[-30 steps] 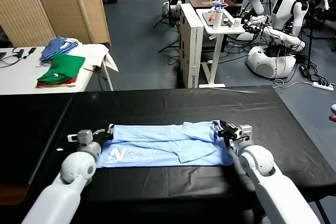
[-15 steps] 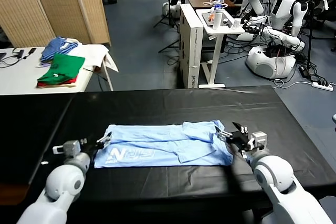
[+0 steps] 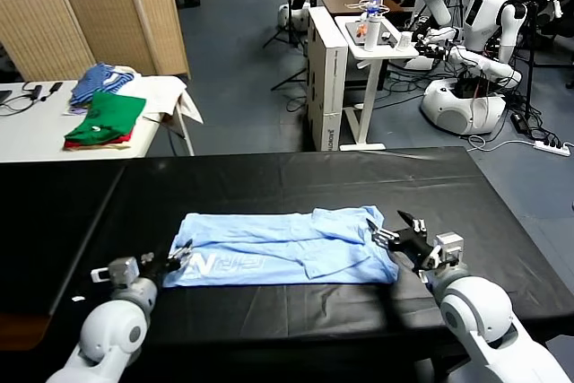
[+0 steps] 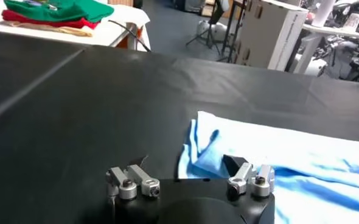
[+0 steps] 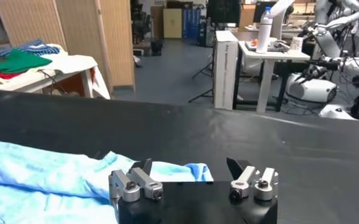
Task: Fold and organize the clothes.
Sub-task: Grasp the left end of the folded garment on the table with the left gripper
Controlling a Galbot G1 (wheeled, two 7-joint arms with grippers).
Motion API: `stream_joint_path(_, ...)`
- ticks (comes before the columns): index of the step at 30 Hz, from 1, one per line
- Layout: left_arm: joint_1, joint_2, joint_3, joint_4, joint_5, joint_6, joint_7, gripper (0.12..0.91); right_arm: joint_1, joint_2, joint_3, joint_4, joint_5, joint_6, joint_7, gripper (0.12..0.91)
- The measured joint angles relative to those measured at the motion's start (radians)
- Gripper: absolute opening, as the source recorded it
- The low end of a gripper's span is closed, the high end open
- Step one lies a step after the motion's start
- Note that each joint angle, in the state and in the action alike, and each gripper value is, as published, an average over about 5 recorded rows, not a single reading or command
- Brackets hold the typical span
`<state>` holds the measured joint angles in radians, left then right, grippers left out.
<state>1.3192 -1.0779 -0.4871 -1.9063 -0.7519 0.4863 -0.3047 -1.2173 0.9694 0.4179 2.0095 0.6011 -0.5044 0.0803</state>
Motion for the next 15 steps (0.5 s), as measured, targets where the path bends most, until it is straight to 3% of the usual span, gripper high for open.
stream_joint_path(8,-0.012,-0.003,0.015,0.013,0.004,0.0,0.02,0.648,0.005,0.006,-0.007,-0.004,0.0,0.001,-0.001,0.907)
stream_joint_path(15,-0.015,-0.003,0.029,0.013,0.005,0.005,0.031,0.312,0.007,0.013,-0.009,-0.005,-0.001,0.001,-0.003,0.907)
